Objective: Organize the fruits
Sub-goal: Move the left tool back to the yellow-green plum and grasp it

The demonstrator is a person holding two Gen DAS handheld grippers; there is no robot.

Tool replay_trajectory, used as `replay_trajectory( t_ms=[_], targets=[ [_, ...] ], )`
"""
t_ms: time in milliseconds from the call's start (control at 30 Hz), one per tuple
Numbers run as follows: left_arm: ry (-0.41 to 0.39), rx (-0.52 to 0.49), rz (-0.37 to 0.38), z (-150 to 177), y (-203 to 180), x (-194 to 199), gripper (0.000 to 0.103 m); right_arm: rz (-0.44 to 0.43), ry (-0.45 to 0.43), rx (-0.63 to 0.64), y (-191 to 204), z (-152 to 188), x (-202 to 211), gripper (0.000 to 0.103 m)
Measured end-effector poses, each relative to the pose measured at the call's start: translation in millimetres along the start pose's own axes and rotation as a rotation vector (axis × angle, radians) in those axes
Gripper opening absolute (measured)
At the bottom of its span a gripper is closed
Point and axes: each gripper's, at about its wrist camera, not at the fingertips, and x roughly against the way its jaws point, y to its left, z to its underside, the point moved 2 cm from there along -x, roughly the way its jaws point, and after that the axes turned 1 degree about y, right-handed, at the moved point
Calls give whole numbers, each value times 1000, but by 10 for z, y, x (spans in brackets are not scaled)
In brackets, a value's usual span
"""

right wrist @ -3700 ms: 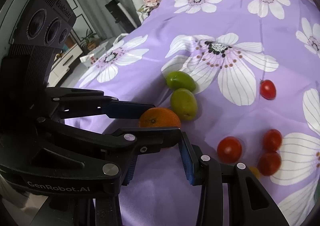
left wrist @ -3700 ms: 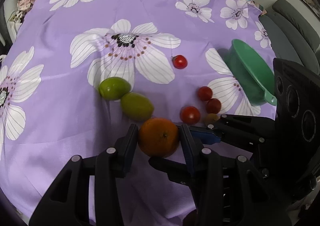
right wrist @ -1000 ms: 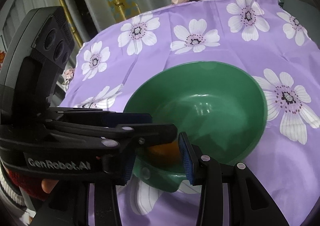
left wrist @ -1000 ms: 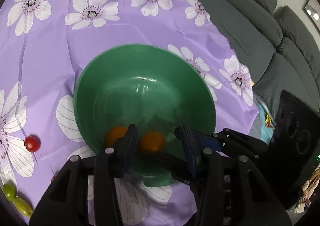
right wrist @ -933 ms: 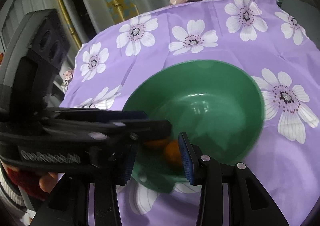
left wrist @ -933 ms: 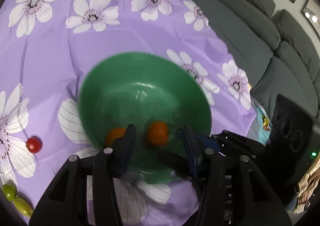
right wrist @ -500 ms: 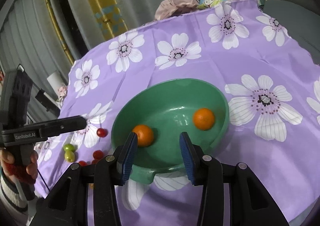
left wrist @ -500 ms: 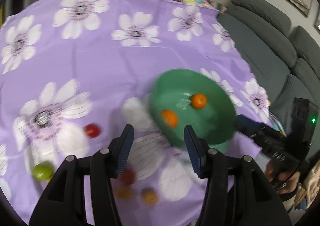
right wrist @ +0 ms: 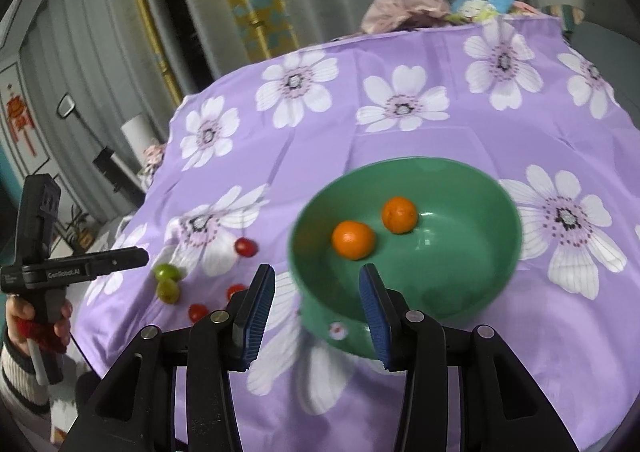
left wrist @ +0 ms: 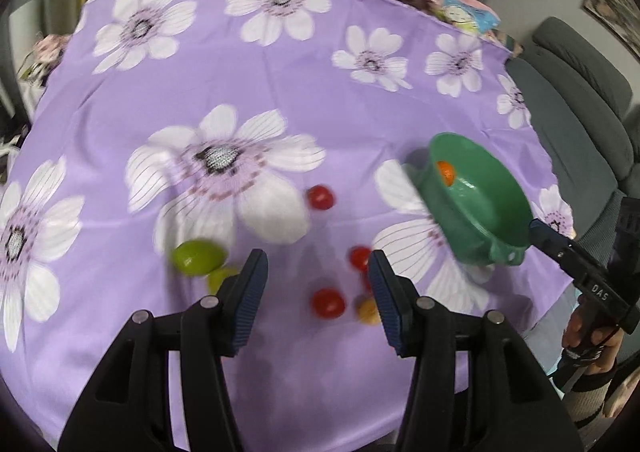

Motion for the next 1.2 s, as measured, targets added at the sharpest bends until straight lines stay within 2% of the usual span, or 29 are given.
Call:
replay_trajectory(
  t_ms=[233, 467, 733, 900, 1200],
  targets=[
    [37, 60, -30, 250, 274, 21, 52, -36, 39, 65, 247, 34, -110, 45],
    [62, 101, -20, 377, 411, 4, 52, -82, 91, 124, 527, 107, -255, 45],
    [77, 142, 26, 370, 515, -59, 52, -176, 192, 209, 958, 269, -571, 45],
    [94, 181, 84, 336, 567, -117, 52, -231, 260, 263, 1228, 355, -803, 45],
    [119, 184, 89, 250, 620, -258, 52, -279, 331, 343, 1575, 389, -1184, 45]
  ],
)
